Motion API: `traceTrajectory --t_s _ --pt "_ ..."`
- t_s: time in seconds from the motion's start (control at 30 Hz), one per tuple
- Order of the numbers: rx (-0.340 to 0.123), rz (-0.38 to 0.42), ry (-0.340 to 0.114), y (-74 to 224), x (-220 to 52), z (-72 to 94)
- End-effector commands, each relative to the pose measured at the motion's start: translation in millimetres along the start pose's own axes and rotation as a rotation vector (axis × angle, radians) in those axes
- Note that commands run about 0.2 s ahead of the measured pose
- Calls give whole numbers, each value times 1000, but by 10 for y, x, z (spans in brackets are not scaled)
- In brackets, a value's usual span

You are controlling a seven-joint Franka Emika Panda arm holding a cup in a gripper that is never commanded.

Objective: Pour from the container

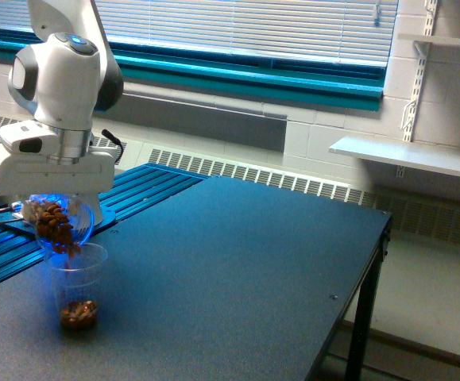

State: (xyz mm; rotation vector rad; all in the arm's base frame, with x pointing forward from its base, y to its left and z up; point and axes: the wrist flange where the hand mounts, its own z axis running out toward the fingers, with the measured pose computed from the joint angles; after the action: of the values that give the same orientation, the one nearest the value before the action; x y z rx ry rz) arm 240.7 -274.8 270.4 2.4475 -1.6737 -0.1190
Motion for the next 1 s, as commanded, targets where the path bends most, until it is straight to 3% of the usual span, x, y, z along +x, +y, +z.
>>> traceTrajectory --t_s 0.03,1.0 --pt "-4 -30 5 -81 11 -38" --pt "-28 -67 -5 -142 -41 -39"
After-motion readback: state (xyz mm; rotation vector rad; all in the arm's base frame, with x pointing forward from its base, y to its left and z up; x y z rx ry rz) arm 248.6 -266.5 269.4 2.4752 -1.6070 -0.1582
